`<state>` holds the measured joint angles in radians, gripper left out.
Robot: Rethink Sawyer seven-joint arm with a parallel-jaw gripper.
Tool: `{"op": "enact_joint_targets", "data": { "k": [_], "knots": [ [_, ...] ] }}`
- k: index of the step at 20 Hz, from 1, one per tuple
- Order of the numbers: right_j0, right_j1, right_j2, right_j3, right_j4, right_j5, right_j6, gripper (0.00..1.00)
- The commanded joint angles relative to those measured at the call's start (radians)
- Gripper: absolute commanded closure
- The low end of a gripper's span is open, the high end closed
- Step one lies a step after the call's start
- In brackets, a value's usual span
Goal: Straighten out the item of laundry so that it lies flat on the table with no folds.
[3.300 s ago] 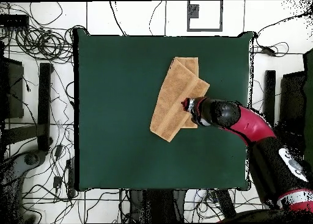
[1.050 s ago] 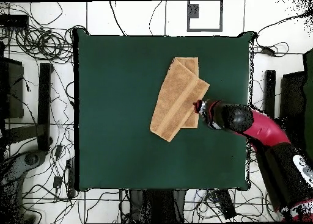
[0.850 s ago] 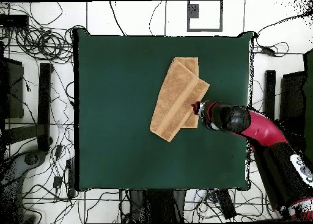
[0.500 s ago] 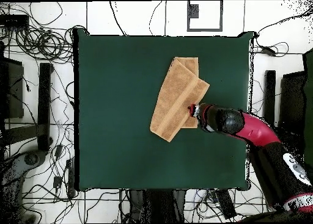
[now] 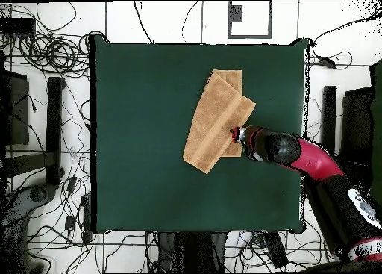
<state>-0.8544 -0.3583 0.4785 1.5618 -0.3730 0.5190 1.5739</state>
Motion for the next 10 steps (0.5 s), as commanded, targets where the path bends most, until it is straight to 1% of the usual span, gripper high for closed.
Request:
{"op": "enact_joint_targets", "data": {
  "k": [1, 10],
  "knots": [
    [0.043, 0.082, 0.087, 0.047, -0.051, -0.071, -0.039, 0.0],
    [0.068, 0.036, 0.077, 0.081, -0.034, -0.095, 0.031, 0.0]
  ]
}}
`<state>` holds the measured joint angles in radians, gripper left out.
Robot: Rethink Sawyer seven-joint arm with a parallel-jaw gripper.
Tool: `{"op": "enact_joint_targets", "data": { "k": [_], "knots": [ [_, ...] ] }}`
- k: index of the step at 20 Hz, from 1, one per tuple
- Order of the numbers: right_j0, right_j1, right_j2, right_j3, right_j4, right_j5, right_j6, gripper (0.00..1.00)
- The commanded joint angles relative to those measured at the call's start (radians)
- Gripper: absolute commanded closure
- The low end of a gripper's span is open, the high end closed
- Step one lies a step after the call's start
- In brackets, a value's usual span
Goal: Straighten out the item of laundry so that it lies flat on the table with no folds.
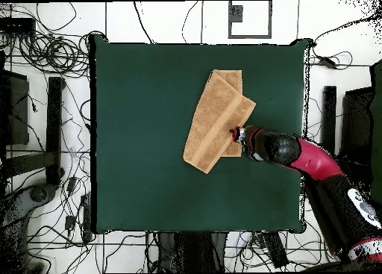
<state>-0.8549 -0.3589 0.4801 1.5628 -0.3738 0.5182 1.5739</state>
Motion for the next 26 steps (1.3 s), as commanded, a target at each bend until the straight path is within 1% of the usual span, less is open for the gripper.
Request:
{"op": "enact_joint_targets", "data": {
  "k": [1, 3, 10, 11, 26],
  "knots": [
    [0.068, 0.035, 0.079, 0.08, -0.033, -0.095, 0.028, 0.0],
    [0.059, 0.038, 0.089, 0.084, -0.041, -0.119, 0.023, 0.0],
    [0.052, 0.043, 0.104, 0.083, -0.029, -0.106, 0.015, 0.0],
    [0.054, 0.041, 0.1, 0.083, -0.027, -0.107, 0.023, 1.0],
    [0.077, 0.017, 0.068, 0.098, -0.014, -0.126, 0.081, 1.0]
  ]
}}
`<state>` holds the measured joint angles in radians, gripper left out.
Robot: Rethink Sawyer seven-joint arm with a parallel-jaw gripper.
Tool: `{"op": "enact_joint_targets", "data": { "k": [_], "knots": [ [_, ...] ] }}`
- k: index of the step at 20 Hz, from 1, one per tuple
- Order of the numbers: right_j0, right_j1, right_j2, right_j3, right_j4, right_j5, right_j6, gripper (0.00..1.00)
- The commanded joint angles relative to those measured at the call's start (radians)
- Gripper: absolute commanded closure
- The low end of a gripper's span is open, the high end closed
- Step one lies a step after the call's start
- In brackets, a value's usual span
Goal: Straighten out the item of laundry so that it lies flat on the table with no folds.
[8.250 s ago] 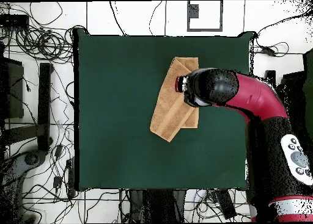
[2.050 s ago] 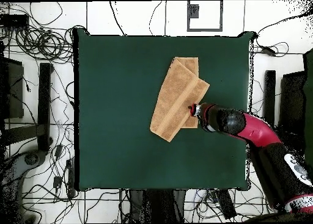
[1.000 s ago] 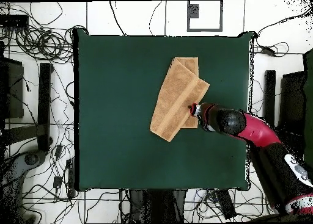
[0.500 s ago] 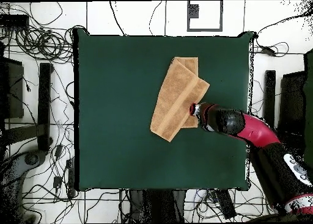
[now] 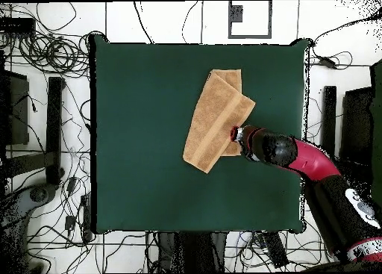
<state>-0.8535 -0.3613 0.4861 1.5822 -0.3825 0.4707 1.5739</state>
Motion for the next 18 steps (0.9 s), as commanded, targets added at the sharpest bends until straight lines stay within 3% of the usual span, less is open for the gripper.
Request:
{"op": "enact_joint_targets", "data": {
  "k": [1, 18],
  "knots": [
    [0.078, 0.018, 0.06, 0.08, -0.004, -0.08, 0.086, 1.0],
    [0.14, -0.047, 0.028, 0.105, 0.072, -0.02, 0.17, 1.0]
  ]
}}
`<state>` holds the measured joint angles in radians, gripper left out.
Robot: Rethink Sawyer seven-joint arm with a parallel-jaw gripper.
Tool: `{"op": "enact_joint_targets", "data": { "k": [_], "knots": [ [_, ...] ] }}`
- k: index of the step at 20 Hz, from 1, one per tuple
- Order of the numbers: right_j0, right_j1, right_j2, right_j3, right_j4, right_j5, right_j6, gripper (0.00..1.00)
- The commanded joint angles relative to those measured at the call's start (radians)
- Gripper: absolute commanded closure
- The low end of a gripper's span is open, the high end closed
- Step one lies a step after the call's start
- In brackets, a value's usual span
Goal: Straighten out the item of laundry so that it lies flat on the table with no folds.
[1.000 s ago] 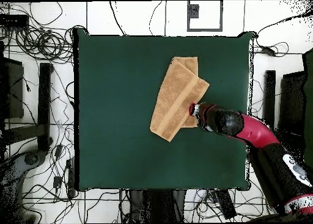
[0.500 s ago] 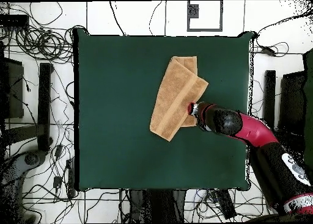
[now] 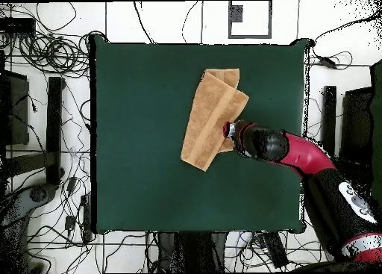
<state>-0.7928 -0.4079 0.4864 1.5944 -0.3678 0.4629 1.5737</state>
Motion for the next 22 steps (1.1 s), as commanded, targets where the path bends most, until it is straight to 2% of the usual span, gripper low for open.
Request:
{"op": "enact_joint_targets", "data": {
  "k": [1, 22],
  "knots": [
    [0.08, 0.0, 0.028, 0.093, 0.063, -0.005, 0.167, 1.0],
    [0.103, -0.031, -0.02, 0.148, 0.084, -0.037, 0.18, 1.0]
  ]
}}
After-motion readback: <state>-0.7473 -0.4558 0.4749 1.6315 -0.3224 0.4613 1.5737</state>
